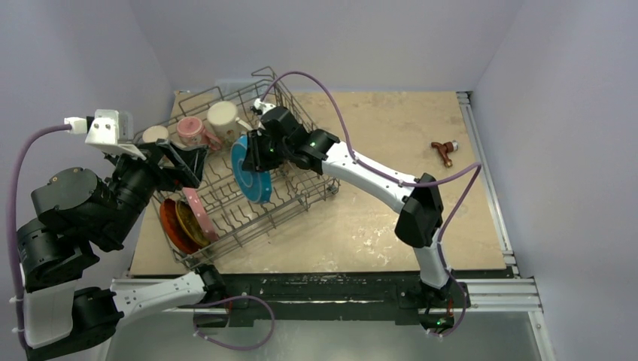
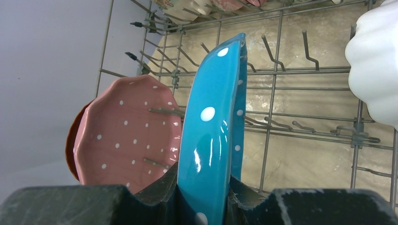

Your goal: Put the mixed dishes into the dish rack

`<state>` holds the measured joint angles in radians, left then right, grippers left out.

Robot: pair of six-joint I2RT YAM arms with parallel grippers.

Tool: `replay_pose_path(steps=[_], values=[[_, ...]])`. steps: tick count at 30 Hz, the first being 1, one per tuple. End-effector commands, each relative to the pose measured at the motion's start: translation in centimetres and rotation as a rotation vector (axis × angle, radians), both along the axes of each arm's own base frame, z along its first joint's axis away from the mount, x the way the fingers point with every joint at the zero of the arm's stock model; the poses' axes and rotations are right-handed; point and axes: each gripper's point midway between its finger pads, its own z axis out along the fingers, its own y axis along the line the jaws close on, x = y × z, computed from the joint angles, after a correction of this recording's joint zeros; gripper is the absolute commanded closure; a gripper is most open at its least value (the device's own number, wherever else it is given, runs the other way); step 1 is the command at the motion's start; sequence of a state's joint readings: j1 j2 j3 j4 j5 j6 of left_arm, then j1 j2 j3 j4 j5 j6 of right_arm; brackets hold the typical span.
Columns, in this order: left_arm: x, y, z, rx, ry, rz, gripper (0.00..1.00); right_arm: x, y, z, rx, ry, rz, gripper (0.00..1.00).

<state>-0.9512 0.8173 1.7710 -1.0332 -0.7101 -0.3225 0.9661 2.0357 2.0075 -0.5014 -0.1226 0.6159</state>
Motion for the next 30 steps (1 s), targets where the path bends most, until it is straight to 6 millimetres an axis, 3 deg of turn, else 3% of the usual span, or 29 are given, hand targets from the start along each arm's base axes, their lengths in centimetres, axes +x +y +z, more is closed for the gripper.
replay_pose_path(steps=[1, 7, 15, 23, 30], values=[[0.1, -0.2, 1.2, -0.039, -0.026, 0.002, 0.14, 0.3, 1.0, 4.2, 0.082, -0.137, 0.028, 1.00], [0.4, -0.6, 1.3, -0.032, -0.024, -0.001, 0.13, 0.4, 1.2, 2.5, -0.022, -0.177, 0.010, 1.00], [0.7, -1.3, 1.2, -0.029, -0.015, -0.011, 0.13, 0.0, 1.3, 1.4, -0.054, -0.165, 0.024, 0.68], [0.7, -1.4, 1.0, -0.038, -0.007, -0.011, 0.13, -0.7, 1.4, 2.0, -0.044, -0.164, 0.057, 0.52], [0.6, -1.3, 1.4, -0.048, -0.011, -0.012, 0.13, -1.9, 1.5, 5.2, 0.006, -0.175, 0.095, 0.36]])
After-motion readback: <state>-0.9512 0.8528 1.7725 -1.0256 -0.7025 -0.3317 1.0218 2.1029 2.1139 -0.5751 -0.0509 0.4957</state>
